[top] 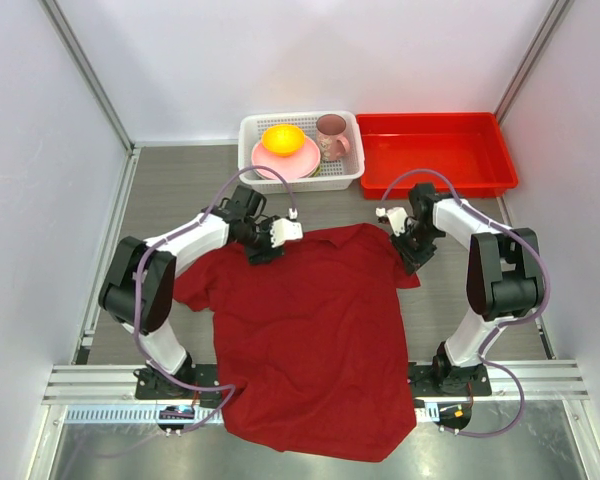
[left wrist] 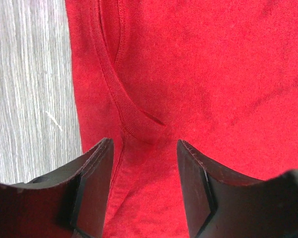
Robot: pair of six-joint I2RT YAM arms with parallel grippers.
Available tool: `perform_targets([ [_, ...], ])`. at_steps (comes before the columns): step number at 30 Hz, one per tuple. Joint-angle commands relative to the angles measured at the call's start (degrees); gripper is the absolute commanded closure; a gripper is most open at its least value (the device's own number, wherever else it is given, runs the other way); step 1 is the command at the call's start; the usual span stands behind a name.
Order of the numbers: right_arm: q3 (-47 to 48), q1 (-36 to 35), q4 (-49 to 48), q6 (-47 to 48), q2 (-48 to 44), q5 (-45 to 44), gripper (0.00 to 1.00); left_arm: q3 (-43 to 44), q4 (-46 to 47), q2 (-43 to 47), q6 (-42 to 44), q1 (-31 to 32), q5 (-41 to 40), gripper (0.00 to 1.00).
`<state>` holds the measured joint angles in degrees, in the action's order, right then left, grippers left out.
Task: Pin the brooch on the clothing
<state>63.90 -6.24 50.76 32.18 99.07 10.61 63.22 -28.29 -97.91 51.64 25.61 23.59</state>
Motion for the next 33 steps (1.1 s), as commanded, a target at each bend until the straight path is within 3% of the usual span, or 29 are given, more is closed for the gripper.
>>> perform_targets([
  [1, 0.2, 0.0, -1.8, 0.6, -0.7, -0.9, 0.89, 1.6, 2.2, -2.5, 0.9, 0.9, 0.0, 0.43],
  [3, 0.3, 0.1, -1.8, 0.7, -0.7, -1.5, 0.99, 1.6, 2.9, -2.7, 0.9, 1.1, -1.0, 0.46],
  [4, 0.3, 0.1, -1.9, 0.9, -0.9, -1.7, 0.99, 1.5, 3.2, -2.9, 1.0, 1.1, -1.3, 0.48],
  [7, 0.3, 0.0, -3.0, 1.0, -1.9, -3.1, 0.99, 1.5, 5.3, -2.5, -0.7, 1.2, -2.5, 0.65],
  [8, 0.3, 0.1, -3.4, 1.0, -2.3, -4.5, 0.99, 1.8, 6.7, -1.9, -1.7, 1.0, -2.9, 0.79],
  [11, 1.0, 0.7, -5.4, 1.5, -4.1, -7.9, 0.99, 4.0, 7.7, -1.3, -5.5, 0.3, -2.2, 0.94],
  [14, 3.1, 1.3, -6.9, 2.5, -4.6, -10.1, 0.99, 6.6, 10.0, -1.8, -10.0, -0.6, -2.5, 1.0],
  [17, 5.4, 1.9, -7.9, 3.4, -3.6, -12.8, 0.99, 10.1, 12.6, -4.5, -14.6, -1.6, -5.4, 1.0],
  [20, 8.2, 2.7, -2.6, 5.0, -2.2, -5.8, 0.99, 13.1, 10.6, -7.6, -16.0, -2.7, -4.6, 1.0],
  [23, 9.5, 2.8, 5.1, 4.9, -0.6, 1.3, 0.75, 13.2, 10.4, -7.8, -15.4, -2.8, -4.1, 1.0],
  [24, 9.1, 2.8, 6.1, 4.8, -0.8, 2.8, 0.6, 12.4, 10.8, -7.6, -15.3, -2.8, -3.9, 1.0],
  [26, 6.4, 2.8, 6.2, 5.1, -2.0, 5.0, 0.42, 11.8, 10.8, -7.1, -14.9, -2.8, -3.9, 1.0],
  [27, 5.4, 2.8, 5.8, 5.7, -3.2, 5.2, 0.27, 11.7, 10.9, -7.0, -14.7, -2.8, -4.0, 1.0],
  [33, 1.3, 2.8, 2.9, 5.4, -1.8, 4.9, 0.27, 11.0, 11.1, -6.7, -14.4, -2.8, -4.1, 1.0],
])
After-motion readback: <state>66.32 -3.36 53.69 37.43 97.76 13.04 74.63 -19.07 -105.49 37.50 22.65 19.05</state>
